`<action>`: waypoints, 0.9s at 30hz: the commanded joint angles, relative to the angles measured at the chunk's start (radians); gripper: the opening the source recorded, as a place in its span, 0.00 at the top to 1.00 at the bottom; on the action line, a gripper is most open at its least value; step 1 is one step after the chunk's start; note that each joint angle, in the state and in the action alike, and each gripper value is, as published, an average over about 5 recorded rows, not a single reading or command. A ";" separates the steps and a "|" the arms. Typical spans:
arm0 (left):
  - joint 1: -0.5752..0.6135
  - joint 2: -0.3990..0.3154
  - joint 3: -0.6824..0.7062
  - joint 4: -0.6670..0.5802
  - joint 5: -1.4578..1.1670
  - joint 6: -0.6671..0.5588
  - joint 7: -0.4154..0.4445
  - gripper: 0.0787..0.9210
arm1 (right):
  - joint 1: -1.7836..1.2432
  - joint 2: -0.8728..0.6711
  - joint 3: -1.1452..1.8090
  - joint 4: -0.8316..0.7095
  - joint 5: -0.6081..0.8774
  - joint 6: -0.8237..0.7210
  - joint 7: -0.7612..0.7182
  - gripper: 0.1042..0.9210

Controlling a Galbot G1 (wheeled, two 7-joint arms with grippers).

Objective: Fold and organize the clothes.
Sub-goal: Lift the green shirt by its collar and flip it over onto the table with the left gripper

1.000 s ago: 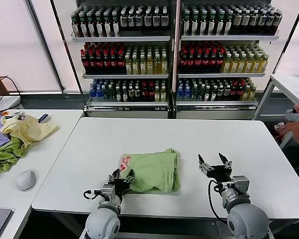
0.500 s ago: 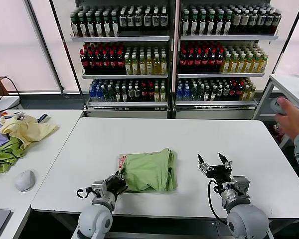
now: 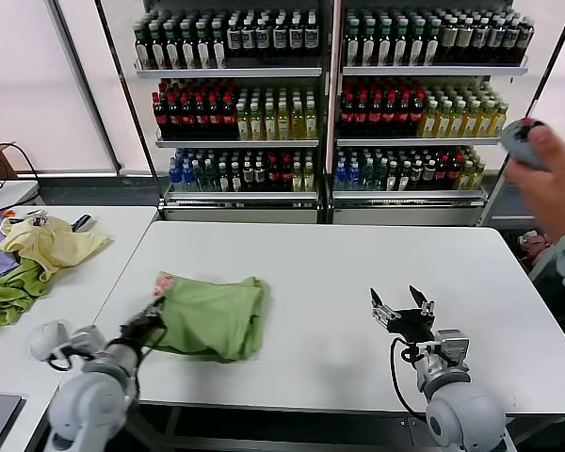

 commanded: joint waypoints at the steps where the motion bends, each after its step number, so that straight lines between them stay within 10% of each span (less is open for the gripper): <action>1: 0.002 0.066 -0.189 -0.234 -0.139 0.022 0.001 0.95 | -0.005 0.005 -0.006 0.008 -0.002 0.001 0.000 0.12; 14: -0.122 -0.178 0.555 -0.024 0.410 -0.039 0.037 0.95 | -0.065 0.006 0.049 0.049 -0.004 0.004 -0.002 0.12; 27: -0.293 -0.397 0.853 0.322 0.628 -0.082 0.009 0.95 | -0.087 0.004 0.089 0.076 0.002 0.005 -0.005 0.12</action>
